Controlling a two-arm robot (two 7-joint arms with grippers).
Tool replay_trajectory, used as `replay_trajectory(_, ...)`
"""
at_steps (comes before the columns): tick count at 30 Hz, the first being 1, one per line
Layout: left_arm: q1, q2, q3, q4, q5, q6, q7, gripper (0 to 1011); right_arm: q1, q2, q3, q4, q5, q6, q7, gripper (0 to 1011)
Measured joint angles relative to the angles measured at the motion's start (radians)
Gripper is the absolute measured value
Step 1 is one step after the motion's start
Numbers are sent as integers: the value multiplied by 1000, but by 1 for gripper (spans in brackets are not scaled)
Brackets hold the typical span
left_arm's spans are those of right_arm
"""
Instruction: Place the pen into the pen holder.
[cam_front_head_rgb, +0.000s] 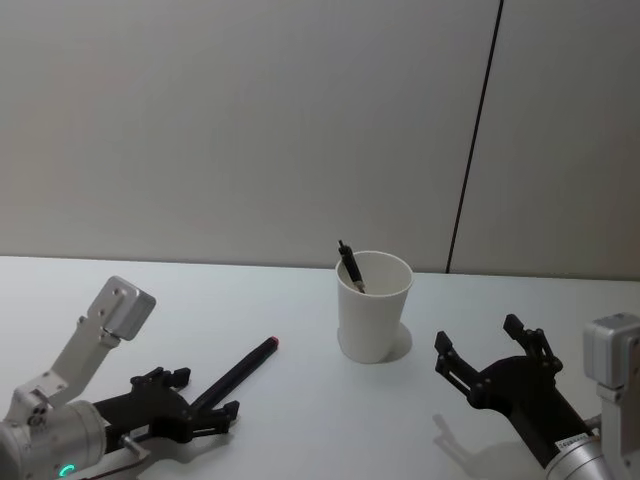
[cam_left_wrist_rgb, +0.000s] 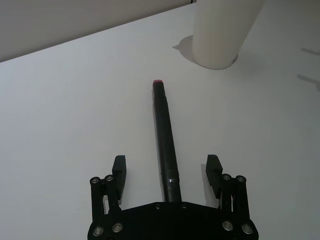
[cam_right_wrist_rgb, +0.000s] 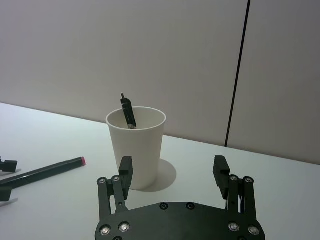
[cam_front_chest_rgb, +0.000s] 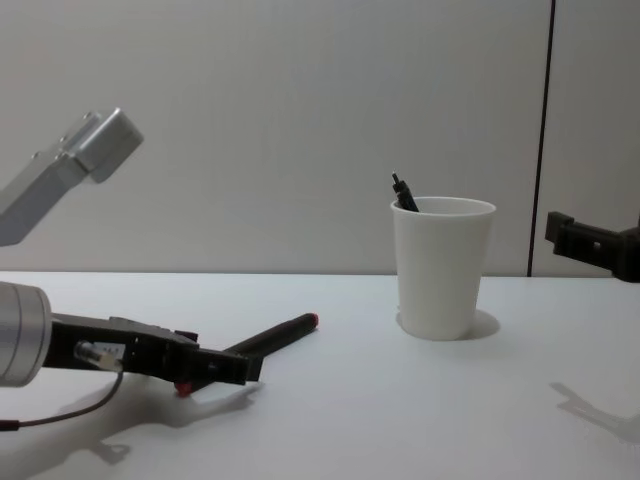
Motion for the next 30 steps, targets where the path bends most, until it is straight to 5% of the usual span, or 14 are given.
replay_trajectory(27, 21, -3, 8, -48, 8, 37, 36, 1002, 0, 0, 0, 0, 0, 0, 0, 1001)
replay_trajectory(30, 21, -3, 8, -49, 8, 38, 37, 926, 0, 0, 0, 0, 0, 0, 0, 1001)
